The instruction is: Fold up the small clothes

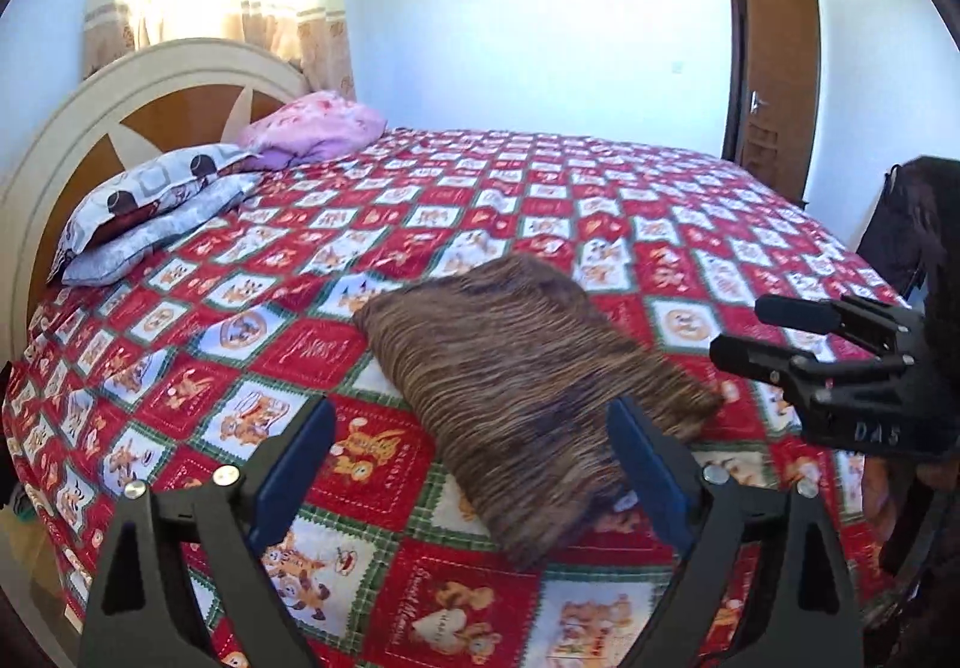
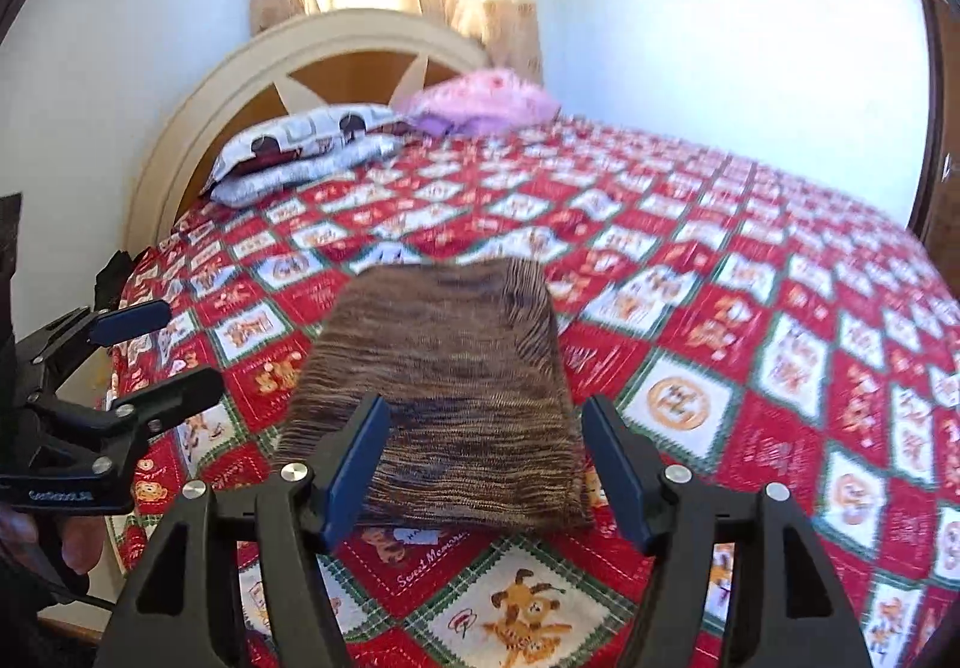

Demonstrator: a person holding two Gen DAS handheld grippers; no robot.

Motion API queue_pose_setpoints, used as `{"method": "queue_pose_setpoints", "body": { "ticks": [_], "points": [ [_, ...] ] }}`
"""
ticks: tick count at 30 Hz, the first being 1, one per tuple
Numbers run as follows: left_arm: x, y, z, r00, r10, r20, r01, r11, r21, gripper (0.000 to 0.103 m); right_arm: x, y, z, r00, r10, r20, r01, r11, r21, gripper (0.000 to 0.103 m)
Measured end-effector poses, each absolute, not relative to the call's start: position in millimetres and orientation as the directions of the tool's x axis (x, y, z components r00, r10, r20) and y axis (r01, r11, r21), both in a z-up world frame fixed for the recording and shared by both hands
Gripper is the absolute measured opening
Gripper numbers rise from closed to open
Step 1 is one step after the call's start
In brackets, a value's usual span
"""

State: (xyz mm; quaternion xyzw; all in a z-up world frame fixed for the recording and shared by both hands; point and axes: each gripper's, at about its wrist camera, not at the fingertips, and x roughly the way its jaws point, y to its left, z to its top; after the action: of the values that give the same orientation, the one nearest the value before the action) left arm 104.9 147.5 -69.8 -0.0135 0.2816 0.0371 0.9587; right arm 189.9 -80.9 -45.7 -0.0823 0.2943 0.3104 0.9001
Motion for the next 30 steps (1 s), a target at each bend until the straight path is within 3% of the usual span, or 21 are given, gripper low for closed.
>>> {"method": "queue_pose_setpoints", "body": {
  "ticks": [30],
  "points": [
    [92.9,135.7,-54.4,0.862,0.048,-0.505,-0.068,0.998,-0.02,0.094,159.4,-95.4,-22.2,0.697,0.499,-0.515,-0.561,0.827,0.04,0.068]
  ]
}}
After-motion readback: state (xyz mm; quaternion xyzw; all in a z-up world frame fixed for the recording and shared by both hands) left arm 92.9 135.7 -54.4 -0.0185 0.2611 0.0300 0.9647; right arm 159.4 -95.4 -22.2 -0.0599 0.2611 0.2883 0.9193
